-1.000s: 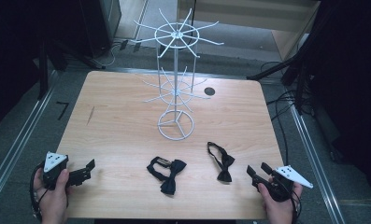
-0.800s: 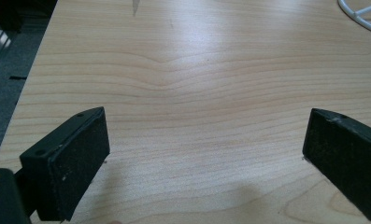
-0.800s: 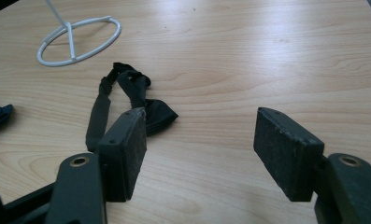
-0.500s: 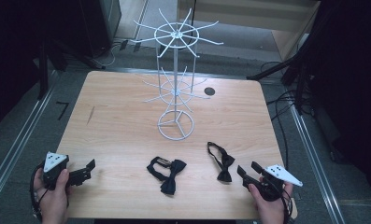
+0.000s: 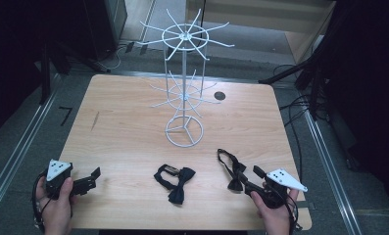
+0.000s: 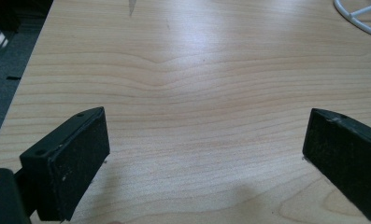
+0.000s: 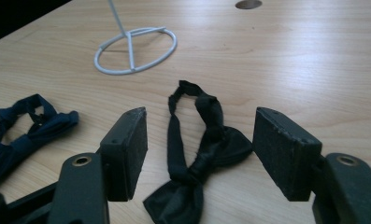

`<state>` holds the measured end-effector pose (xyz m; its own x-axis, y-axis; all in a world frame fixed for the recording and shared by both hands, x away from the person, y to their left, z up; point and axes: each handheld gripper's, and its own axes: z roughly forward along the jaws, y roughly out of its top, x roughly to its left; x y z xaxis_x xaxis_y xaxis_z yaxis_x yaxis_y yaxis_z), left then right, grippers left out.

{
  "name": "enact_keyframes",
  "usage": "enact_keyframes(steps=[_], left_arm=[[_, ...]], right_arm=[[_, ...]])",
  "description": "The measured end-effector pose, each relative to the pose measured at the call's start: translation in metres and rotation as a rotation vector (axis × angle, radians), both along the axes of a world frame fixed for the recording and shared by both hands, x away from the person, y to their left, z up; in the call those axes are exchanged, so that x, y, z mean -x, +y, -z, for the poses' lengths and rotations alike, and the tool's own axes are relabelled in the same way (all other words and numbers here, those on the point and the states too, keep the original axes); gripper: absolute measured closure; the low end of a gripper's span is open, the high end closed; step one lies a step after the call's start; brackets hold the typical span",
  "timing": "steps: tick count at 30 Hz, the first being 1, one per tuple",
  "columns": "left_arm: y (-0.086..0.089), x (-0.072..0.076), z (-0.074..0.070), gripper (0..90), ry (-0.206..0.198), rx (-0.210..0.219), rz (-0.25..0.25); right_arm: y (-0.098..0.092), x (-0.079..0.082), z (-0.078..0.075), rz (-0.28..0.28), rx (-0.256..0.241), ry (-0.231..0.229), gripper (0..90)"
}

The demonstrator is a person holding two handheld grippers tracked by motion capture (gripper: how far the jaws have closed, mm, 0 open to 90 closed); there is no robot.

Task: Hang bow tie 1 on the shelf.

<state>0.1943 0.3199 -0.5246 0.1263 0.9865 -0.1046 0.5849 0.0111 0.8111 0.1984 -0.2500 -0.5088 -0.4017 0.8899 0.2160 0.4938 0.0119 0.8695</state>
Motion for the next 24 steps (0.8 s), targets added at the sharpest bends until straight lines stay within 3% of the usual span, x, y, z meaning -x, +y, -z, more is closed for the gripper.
enact_keyframes(steps=[5,15,18,24], left_arm=[[0.000,0.000,0.000,1.0,0.001,0.000,-0.001],[-0.001,0.000,0.000,1.0,0.001,0.000,0.001],[0.000,0.000,0.000,1.0,0.003,0.000,0.002],[0.000,0.000,0.000,1.0,0.001,0.002,0.001]], right_arm=[[0.011,-0.002,-0.003,-0.023,-0.022,0.005,37.9],[0.035,-0.008,-0.006,-0.066,-0.012,0.012,43.8],[0.045,-0.012,-0.006,-0.090,-0.034,0.023,46.9],[0.071,-0.016,-0.003,-0.152,-0.002,0.028,48.0]])
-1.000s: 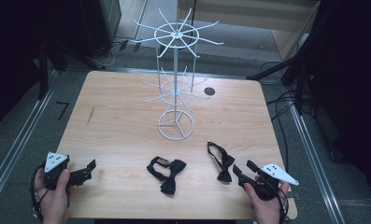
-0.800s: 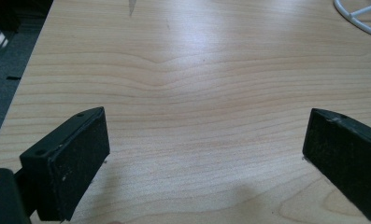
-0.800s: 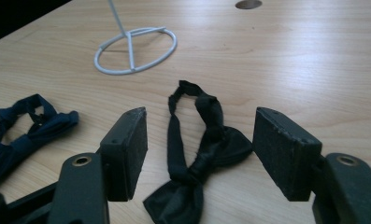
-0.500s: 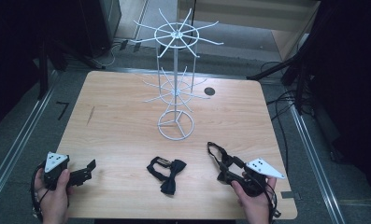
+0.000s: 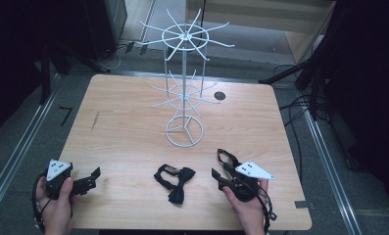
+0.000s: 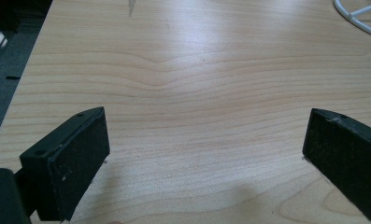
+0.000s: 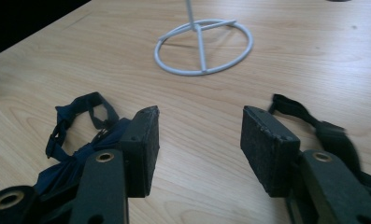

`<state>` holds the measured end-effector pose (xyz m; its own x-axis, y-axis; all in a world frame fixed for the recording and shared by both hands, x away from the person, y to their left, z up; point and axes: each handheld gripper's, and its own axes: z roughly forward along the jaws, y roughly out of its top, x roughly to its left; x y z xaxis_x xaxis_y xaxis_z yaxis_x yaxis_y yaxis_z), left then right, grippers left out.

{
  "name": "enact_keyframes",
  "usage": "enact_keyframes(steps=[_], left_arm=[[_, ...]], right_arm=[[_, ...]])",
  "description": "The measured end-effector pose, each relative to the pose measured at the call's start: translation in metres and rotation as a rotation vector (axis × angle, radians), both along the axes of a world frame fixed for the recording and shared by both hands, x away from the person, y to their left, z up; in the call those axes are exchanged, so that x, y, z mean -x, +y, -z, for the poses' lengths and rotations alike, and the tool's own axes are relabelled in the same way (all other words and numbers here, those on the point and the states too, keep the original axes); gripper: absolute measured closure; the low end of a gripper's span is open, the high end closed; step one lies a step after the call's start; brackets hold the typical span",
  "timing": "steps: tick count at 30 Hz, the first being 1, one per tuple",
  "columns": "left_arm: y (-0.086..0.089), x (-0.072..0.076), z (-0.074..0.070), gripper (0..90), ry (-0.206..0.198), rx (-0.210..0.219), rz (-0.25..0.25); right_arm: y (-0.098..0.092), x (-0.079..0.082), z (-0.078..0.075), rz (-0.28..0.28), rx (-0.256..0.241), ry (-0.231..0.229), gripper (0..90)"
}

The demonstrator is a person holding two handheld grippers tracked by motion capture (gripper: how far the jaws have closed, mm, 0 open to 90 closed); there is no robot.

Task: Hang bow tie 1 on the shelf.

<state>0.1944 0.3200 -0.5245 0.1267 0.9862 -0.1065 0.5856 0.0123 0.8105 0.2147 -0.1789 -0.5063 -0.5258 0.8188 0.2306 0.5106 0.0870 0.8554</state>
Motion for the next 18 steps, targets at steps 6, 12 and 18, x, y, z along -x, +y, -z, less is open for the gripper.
enact_keyframes(steps=[6,12,18], left_arm=[[0.001,0.000,0.000,1.0,0.001,0.007,0.001],[0.001,0.000,0.000,1.0,-0.005,0.013,-0.005],[0.001,0.000,0.000,1.0,-0.001,0.016,-0.006]], right_arm=[[0.017,-0.004,-0.001,-0.028,0.002,0.005,48.7],[0.037,-0.011,0.000,-0.054,-0.010,0.024,51.9],[0.053,-0.016,0.003,-0.087,-0.001,0.039,55.2]])
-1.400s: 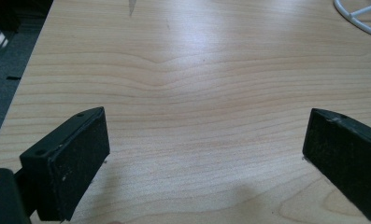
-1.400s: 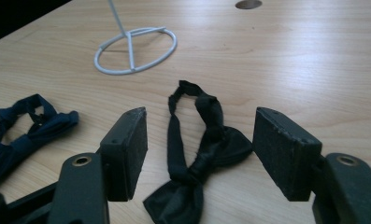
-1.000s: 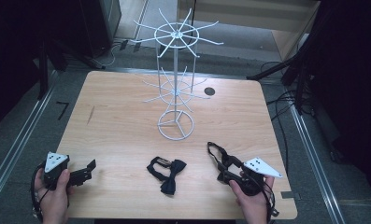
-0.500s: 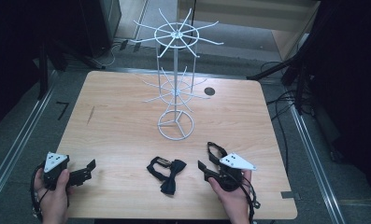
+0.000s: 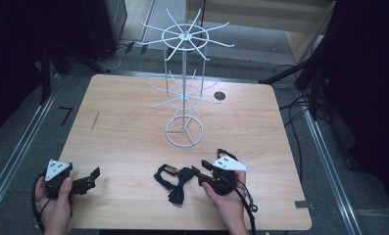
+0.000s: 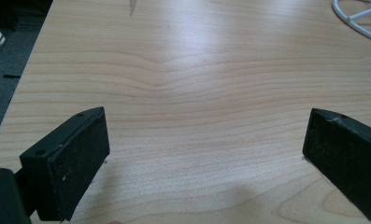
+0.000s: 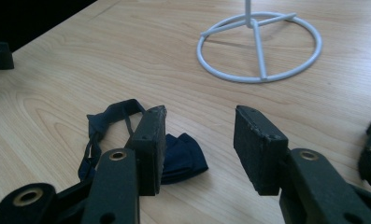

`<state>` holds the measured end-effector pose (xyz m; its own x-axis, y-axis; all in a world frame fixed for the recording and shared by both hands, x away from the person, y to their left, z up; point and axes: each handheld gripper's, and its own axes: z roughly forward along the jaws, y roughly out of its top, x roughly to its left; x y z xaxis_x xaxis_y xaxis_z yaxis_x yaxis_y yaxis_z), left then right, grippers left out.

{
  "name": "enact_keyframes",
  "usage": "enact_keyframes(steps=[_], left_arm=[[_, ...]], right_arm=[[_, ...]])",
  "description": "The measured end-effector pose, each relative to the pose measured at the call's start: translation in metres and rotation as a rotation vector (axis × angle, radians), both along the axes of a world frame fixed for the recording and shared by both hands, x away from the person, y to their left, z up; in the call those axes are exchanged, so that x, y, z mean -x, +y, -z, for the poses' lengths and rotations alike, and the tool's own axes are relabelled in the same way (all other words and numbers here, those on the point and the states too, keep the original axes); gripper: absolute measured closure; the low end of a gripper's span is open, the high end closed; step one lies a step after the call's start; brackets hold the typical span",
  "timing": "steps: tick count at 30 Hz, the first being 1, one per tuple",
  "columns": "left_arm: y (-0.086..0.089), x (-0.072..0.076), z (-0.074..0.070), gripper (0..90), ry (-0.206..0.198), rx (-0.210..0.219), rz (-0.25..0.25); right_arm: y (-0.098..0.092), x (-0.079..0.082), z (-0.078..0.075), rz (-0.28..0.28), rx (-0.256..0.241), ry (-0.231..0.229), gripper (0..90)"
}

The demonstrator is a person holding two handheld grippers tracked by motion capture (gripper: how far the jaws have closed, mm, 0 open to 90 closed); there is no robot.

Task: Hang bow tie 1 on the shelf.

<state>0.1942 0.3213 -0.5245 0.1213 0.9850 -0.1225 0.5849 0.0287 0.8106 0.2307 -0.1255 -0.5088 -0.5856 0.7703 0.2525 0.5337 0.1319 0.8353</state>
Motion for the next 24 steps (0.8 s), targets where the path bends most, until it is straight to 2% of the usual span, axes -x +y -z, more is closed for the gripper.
enact_keyframes(steps=[8,9,14,16,19,24], left_arm=[[0.000,0.000,0.000,1.0,0.000,0.000,-0.001],[0.000,0.000,0.000,1.0,-0.001,0.004,0.000],[0.000,0.000,0.000,1.0,0.001,0.005,0.000],[0.001,0.000,0.000,1.0,0.001,0.005,0.000],[0.001,0.000,0.000,1.0,0.002,0.007,0.001],[0.001,0.000,0.000,1.0,0.003,0.005,-0.001]], right_arm=[[0.022,-0.005,-0.004,-0.040,0.029,-0.006,56.1],[0.029,-0.007,-0.003,-0.048,0.050,0.001,56.1],[0.044,-0.008,0.000,-0.068,0.088,0.006,56.2],[0.052,-0.008,0.002,-0.075,0.118,0.003,57.6],[0.060,-0.008,0.004,-0.088,0.134,0.003,61.3],[0.071,-0.010,0.007,-0.123,0.148,0.009,56.0]])
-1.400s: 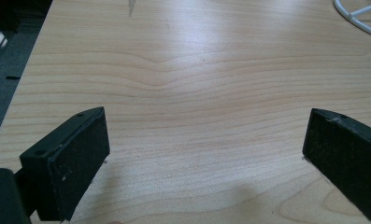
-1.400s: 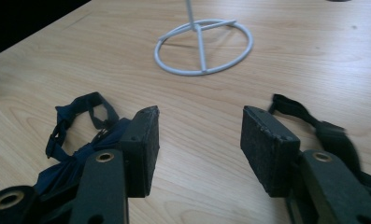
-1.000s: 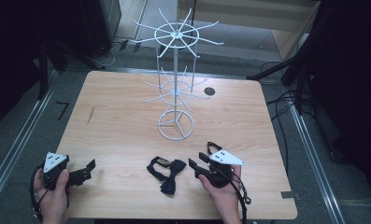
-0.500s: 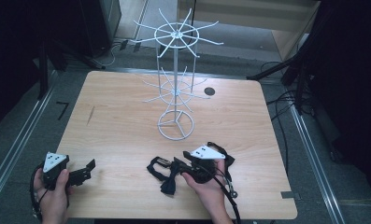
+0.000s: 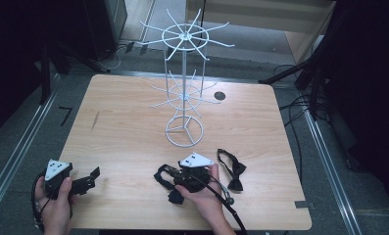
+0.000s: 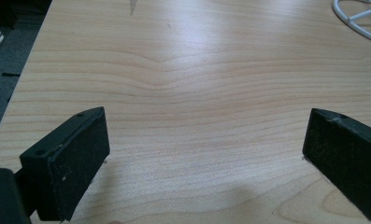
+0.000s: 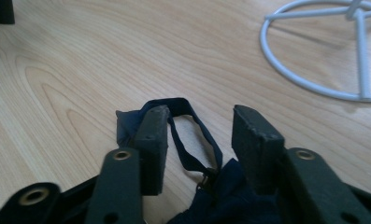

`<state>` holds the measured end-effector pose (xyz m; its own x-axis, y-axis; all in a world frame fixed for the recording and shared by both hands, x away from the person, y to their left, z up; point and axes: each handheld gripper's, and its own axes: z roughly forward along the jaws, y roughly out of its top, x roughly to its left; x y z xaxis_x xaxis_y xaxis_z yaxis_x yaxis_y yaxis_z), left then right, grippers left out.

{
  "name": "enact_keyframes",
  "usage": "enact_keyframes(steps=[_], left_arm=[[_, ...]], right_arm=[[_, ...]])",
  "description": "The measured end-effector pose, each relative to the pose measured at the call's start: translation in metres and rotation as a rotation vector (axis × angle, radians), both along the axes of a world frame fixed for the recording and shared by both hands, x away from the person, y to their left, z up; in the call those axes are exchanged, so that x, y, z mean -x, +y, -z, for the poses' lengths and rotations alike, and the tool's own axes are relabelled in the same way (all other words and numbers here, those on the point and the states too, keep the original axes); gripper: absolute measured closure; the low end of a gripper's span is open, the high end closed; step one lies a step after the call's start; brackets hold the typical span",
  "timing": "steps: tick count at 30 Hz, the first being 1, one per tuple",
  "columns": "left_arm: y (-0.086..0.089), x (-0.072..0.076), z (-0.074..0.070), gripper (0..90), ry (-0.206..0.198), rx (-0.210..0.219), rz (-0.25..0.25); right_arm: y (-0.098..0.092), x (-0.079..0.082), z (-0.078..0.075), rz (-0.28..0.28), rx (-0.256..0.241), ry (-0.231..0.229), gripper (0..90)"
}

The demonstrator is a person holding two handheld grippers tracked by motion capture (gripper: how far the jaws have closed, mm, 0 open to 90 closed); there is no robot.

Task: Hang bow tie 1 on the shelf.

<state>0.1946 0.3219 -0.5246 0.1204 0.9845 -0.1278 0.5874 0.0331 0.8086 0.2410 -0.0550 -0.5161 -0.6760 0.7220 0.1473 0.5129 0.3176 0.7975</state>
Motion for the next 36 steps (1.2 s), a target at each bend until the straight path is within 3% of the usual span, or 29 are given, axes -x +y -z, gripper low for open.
enact_keyframes(steps=[3,8,17,23,29,36], left_arm=[[0.000,0.000,0.000,1.0,-0.001,0.003,0.000],[0.000,0.000,0.000,1.0,-0.002,0.000,0.000],[0.001,0.000,0.000,1.0,-0.001,0.004,0.001],[0.001,0.000,0.000,1.0,-0.001,0.004,0.003],[0.000,0.000,0.000,1.0,0.000,0.005,0.004],[0.000,0.000,0.000,1.0,-0.001,0.005,0.003]], right_arm=[[0.007,-0.004,0.006,-0.010,0.020,0.026,48.3],[0.011,-0.005,0.012,-0.022,0.048,0.040,48.5],[0.015,-0.003,0.020,-0.047,0.095,0.034,67.5],[0.009,-0.005,0.022,-0.040,0.065,0.042,87.3],[0.001,-0.003,0.020,-0.013,0.019,0.017,89.5],[-0.009,0.001,0.008,0.022,-0.031,-0.069,89.9]])
